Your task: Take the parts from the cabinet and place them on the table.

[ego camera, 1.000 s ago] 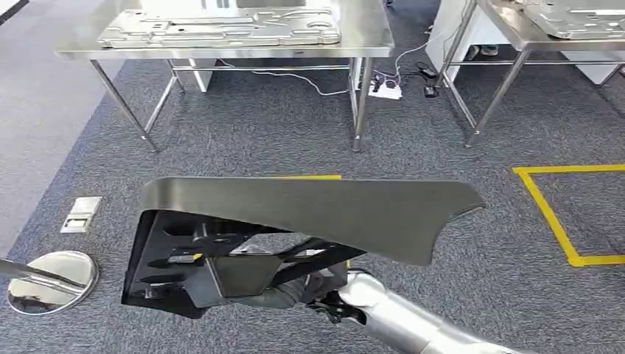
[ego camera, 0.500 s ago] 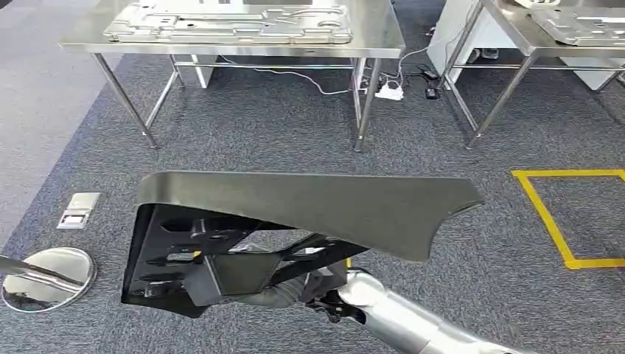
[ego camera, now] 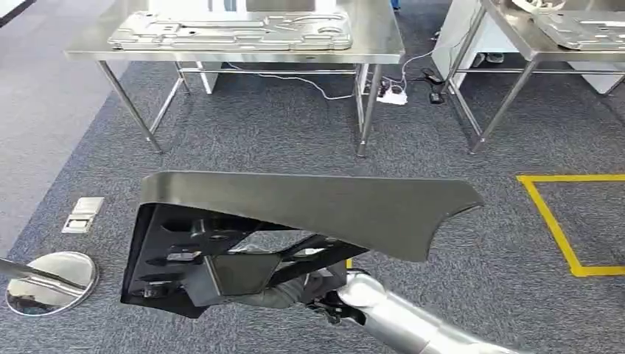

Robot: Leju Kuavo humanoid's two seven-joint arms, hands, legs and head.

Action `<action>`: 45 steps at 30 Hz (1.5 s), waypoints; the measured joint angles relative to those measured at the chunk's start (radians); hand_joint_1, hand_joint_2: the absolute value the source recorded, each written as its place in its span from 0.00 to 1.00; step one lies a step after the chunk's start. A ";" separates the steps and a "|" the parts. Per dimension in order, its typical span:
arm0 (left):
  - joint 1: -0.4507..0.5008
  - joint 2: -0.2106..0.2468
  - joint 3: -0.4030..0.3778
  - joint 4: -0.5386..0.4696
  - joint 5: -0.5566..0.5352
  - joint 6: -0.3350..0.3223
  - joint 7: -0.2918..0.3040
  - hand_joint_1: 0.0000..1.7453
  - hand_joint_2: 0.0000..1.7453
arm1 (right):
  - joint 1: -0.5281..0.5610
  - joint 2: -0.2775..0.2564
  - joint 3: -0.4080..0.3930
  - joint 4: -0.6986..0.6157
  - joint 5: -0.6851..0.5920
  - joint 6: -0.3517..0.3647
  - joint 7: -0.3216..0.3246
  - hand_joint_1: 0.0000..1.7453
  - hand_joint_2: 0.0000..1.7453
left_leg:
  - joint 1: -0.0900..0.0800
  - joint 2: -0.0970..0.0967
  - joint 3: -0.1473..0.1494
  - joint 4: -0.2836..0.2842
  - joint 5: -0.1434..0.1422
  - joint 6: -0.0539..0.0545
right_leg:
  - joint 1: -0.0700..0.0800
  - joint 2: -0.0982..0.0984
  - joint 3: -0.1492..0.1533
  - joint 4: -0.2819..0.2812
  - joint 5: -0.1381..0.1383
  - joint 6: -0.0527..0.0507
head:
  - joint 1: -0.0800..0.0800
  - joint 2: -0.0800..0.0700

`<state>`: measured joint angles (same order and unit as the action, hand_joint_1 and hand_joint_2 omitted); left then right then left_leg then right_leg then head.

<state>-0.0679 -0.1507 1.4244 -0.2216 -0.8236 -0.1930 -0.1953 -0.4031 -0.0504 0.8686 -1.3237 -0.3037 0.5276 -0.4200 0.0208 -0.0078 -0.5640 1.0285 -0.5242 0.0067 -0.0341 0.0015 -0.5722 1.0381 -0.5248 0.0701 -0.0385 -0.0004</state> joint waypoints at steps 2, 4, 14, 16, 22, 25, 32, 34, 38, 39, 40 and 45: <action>-0.001 0.000 0.002 0.000 0.000 -0.002 -0.002 0.00 1.00 | 0.004 0.000 -0.001 0.000 -0.001 -0.001 0.000 1.00 1.00 | -0.002 -0.001 -0.002 0.001 -0.002 -0.004 | 0.000 0.002 -0.005 0.002 -0.007 -0.028 | 0.000 0.000; -0.001 0.000 0.004 0.000 -0.001 -0.002 -0.002 0.00 1.00 | 0.003 0.000 0.000 0.001 -0.001 -0.001 0.000 1.00 1.00 | 0.004 -0.001 0.002 0.000 -0.004 -0.007 | 0.000 0.003 -0.002 0.004 -0.010 -0.041 | 0.000 0.000; 0.004 0.000 0.004 0.000 -0.002 -0.002 -0.005 0.00 1.00 | 0.000 0.001 -0.001 0.002 -0.002 -0.001 0.000 1.00 1.00 | -0.005 0.001 -0.114 0.106 0.066 0.012 | 0.009 -0.004 0.069 0.002 -0.064 -0.066 | 0.000 0.000; 0.005 0.000 0.005 0.000 -0.002 -0.004 -0.006 0.00 1.00 | -0.002 0.002 0.000 0.003 -0.002 -0.001 0.000 1.00 1.00 | -0.016 0.002 -0.092 0.065 0.066 0.022 | 0.012 0.000 0.078 -0.001 -0.077 -0.052 | 0.000 0.000; 0.005 -0.001 0.005 0.000 -0.002 -0.004 -0.009 0.00 1.00 | -0.010 0.001 -0.001 -0.003 -0.005 0.000 0.000 1.00 1.00 | -0.009 0.004 -0.052 0.020 0.026 0.037 | 0.011 -0.005 0.053 0.067 -0.129 -0.028 | 0.001 0.000; 0.003 -0.005 0.005 0.000 -0.003 -0.004 -0.008 0.00 1.00 | -0.005 -0.002 0.000 0.000 -0.005 0.000 0.000 1.00 1.00 | -0.014 0.004 -0.036 0.020 0.009 0.045 | 0.013 -0.004 -0.091 0.290 -0.192 -0.025 | 0.002 0.000; 0.001 -0.009 0.005 0.000 -0.003 -0.005 -0.009 0.00 1.00 | -0.006 -0.003 0.000 0.005 -0.007 0.001 0.001 1.00 1.00 | -0.021 -0.001 0.016 0.022 -0.039 0.026 | 0.028 -0.003 -0.028 0.017 0.005 -0.057 | 0.002 0.000; 0.000 -0.010 0.005 0.000 -0.003 -0.006 -0.010 0.00 1.00 | -0.007 -0.003 0.000 0.005 -0.010 0.001 0.001 1.00 1.00 | -0.018 0.001 0.020 0.013 -0.041 0.019 | 0.031 0.001 -0.030 0.017 0.002 -0.063 | 0.001 0.000; -0.002 -0.010 0.005 0.000 -0.003 -0.007 -0.013 0.00 1.00 | -0.016 0.003 0.000 0.003 -0.013 0.003 0.001 1.00 1.00 | -0.015 0.001 -0.039 0.140 -0.105 -0.005 | 0.012 -0.006 -0.001 -0.003 -0.007 -0.079 | -0.002 0.000; -0.002 -0.010 0.005 0.000 -0.003 -0.007 -0.013 0.00 1.00 | -0.015 0.003 0.000 0.004 -0.013 0.003 0.001 1.00 1.00 | -0.010 0.001 -0.084 0.215 -0.132 -0.011 | 0.011 -0.007 0.003 -0.003 -0.012 -0.080 | -0.002 0.000; -0.001 -0.010 0.005 0.000 -0.003 -0.007 -0.013 0.00 1.00 | -0.014 0.003 0.001 0.005 -0.013 0.003 0.001 1.00 1.00 | -0.006 0.001 -0.135 0.294 -0.150 -0.017 | 0.011 -0.008 0.008 -0.003 -0.018 -0.079 | -0.002 0.000; 0.004 -0.010 0.005 0.000 -0.004 -0.007 -0.013 0.00 1.00 | -0.014 0.004 0.003 0.006 -0.014 0.003 0.001 1.00 1.00 | 0.004 0.003 -0.088 0.077 0.062 -0.026 | 0.001 -0.004 0.069 -0.003 -0.062 -0.061 | -0.002 0.000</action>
<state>-0.0635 -0.1602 1.4294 -0.2216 -0.8278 -0.2003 -0.2079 -0.4174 -0.0465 0.8721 -1.3180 -0.3178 0.5303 -0.4189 0.0248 -0.0044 -0.6524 1.1056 -0.4619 -0.0193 -0.0333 -0.0023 -0.5030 1.0349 -0.5865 0.0096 -0.0404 -0.0004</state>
